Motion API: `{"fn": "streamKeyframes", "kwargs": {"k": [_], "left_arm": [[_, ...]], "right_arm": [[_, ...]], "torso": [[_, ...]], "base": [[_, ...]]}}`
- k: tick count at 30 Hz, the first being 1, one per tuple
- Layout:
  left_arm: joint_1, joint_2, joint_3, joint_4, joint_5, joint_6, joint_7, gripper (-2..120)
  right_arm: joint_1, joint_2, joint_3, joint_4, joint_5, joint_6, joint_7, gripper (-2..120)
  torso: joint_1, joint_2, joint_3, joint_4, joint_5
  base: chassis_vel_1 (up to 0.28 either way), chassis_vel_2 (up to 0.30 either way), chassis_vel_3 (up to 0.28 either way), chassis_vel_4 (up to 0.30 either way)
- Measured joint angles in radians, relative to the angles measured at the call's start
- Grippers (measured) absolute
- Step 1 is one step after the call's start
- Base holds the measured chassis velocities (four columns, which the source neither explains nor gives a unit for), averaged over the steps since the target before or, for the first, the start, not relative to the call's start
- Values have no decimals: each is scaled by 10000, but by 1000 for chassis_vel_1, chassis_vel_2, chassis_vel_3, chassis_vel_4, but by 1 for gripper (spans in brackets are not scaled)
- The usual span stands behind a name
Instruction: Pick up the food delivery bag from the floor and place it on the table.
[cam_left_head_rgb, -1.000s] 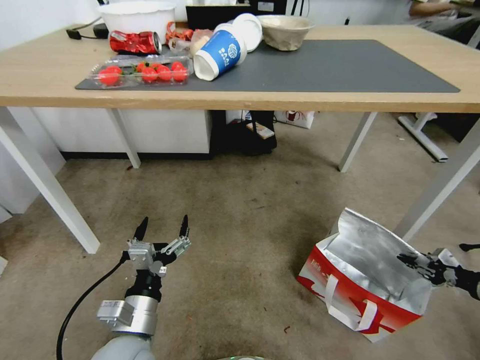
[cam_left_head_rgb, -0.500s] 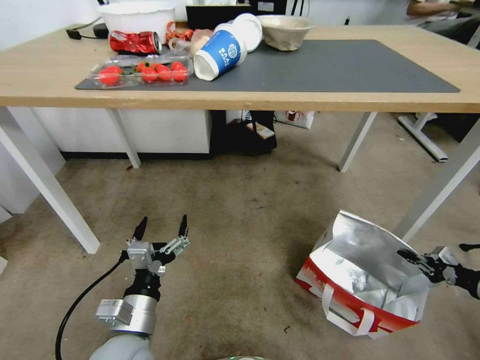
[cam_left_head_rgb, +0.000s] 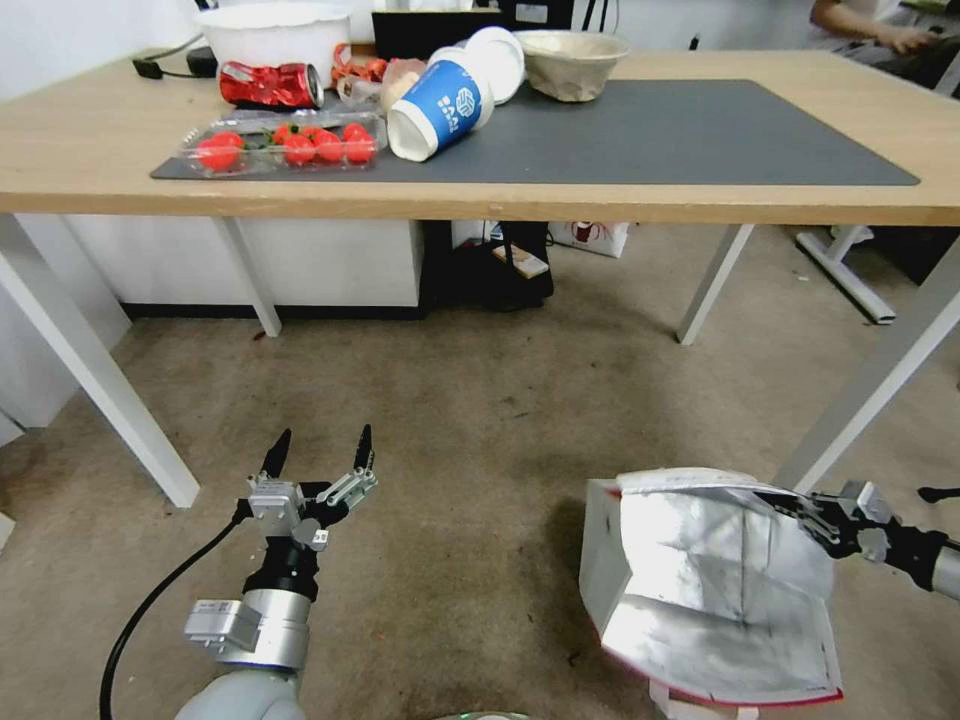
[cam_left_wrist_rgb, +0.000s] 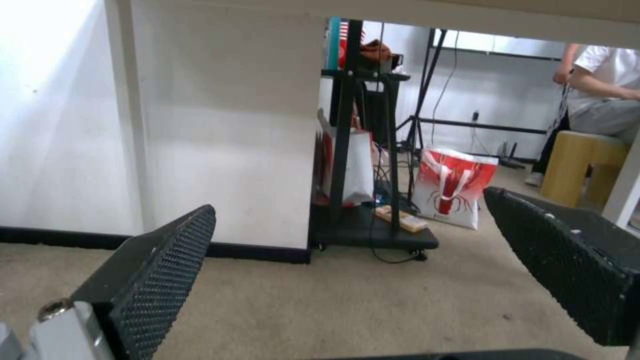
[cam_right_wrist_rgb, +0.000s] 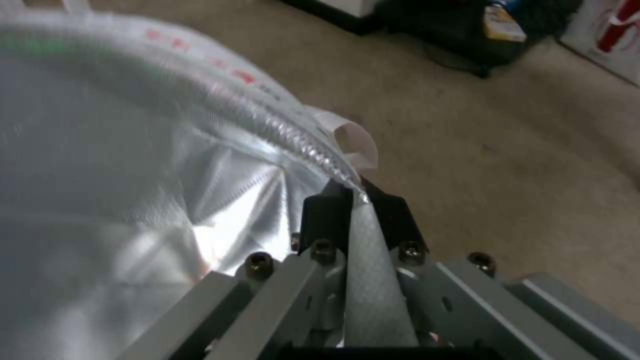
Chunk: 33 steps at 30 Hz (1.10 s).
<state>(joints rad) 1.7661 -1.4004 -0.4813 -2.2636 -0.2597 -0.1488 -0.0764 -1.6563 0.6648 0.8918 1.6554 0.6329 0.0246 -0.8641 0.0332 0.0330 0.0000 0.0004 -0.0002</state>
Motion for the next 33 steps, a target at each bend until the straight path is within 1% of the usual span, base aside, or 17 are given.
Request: {"fn": "streamKeyframes", "kwargs": {"k": [1, 3, 5, 9, 10, 12, 14, 16, 17, 19, 21, 24, 25, 28, 29, 31, 33], "left_arm": [[0, 0, 0, 0, 0, 0, 0, 100], [-7, -3, -12, -49, -1, 0, -3, 100], [-9, -5, -13, -57, -5, 0, -4, 100], [-34, -52, -15, -93, -17, 0, -12, 100], [-34, -52, -15, -93, -17, 0, -12, 100], [-31, -55, -13, -103, -24, 0, -9, 100], [-30, -55, -13, -104, -26, -1, -8, 100], [-26, -46, -11, -105, -40, -21, 2, 100], [-26, -46, -11, -105, -40, -21, 2, 100], [-25, -41, -6, -109, -47, -41, 6, 100], [-25, -39, -6, -113, -48, -43, -1, 100], [-48, -13, -6, -114, -54, -44, -54, 100], [-48, -13, -6, -114, -54, -44, -54, 100], [-75, 0, -6, -113, -65, -46, -80, 100], [-75, 0, -6, -113, -65, -46, -80, 100], [-92, 13, -13, -113, -105, -45, -106, 100], [-92, 17, -17, -114, -108, -45, -116, 100]], "right_arm": [[0, 0, 0, 0, 0, 0, 0, 0], [-469, -90, 183, 546, 428, -324, 129, 0], [-643, -115, 273, 726, 580, -424, 171, 0], [-1842, -170, 1012, 2217, 1766, -1333, 503, 0], [-1842, -170, 1012, 2217, 1766, -1333, 503, 0], [-2297, -180, 1384, 2903, 2536, -1685, 783, 0], [-2377, -183, 1473, 3020, 2681, -1743, 836, 0], [-2789, -206, 1955, 3557, 3350, -1971, 1092, 0], [-2789, -206, 1955, 3557, 3350, -1971, 1092, 0], [-3140, -208, 2378, 3959, 3790, -2082, 1343, 0], [-3233, -208, 2499, 4072, 3893, -2098, 1417, 0], [-3466, -236, 3017, 4506, 4566, -2287, 1827, 0], [-3466, -236, 3017, 4506, 4566, -2287, 1827, 0], [-3675, -320, 3544, 4949, 5544, -2619, 2284, 0], [-3675, -320, 3544, 4949, 5544, -2619, 2284, 0], [-3905, -345, 3860, 5326, 6464, -2857, 2690, 0], [-3940, -345, 3898, 5383, 6611, -2888, 2757, 0]], "torso": [[0, 0, 0, 0, 0], [0, 0, 0, -3, 1], [0, 0, 1, -3, 1], [0, 0, 0, -4, 0], [0, 0, 0, -4, 0], [0, 0, 0, -3, 0], [-1, 1, 0, -3, 0], [0, 0, 0, -3, 0], [0, 0, 0, -3, 0], [0, 0, 0, -3, 0], [0, 0, 0, -4, 0], [0, 0, 0, -4, 1], [0, 0, 0, -4, 1], [0, 1, 0, -2, 1], [0, 1, 0, -2, 1], [0, 0, 0, -2, 1], [0, 0, 0, -3, 1]], "base": [[0, 0, 0, 0], [0, 0, 0, 0], [0, 0, 0, 0], [0, 0, 0, 0], [0, 0, 0, 0], [0, 0, 0, 0], [0, 0, 0, 0], [0, 0, 0, 0], [0, 0, 0, 0], [0, 0, 0, 0], [0, 0, 0, 0], [0, 0, 0, 0], [0, 0, 0, 0], [0, 0, 0, 0], [0, 0, 0, 0], [0, 0, 0, 0], [0, 0, 0, 0]]}}
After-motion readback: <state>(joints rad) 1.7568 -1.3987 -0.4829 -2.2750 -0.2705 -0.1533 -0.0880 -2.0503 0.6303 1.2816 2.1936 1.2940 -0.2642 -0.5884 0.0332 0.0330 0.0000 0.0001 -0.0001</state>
